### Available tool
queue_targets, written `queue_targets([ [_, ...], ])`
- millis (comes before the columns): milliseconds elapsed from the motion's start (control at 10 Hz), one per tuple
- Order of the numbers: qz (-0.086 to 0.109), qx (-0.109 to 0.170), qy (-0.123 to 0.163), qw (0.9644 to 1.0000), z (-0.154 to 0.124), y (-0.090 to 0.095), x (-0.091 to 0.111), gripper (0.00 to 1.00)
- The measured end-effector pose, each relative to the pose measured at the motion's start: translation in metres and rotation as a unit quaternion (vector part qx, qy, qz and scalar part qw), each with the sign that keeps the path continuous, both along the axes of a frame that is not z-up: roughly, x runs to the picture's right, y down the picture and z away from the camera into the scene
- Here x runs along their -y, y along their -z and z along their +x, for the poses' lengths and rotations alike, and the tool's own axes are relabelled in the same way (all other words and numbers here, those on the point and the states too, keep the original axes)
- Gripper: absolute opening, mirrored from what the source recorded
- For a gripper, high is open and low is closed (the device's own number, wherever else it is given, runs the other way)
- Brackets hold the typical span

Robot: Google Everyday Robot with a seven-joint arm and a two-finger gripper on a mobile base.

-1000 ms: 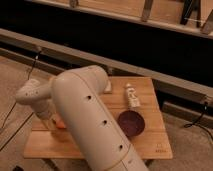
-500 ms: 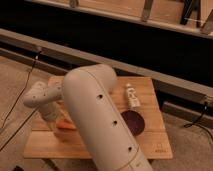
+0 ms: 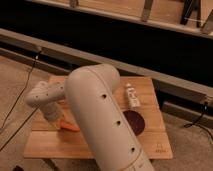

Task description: Place the pepper in the ceramic bowl

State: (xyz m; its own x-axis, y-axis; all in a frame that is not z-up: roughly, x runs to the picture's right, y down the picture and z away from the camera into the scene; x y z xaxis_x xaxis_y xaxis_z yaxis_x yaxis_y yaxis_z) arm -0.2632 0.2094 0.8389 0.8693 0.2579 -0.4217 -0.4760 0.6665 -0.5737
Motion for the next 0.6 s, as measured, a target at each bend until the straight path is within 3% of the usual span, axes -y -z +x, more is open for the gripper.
queue_targets([
  [600,0.014,-0.007,-0.022,0.9996,0.007,0.025,0.02,0.0],
])
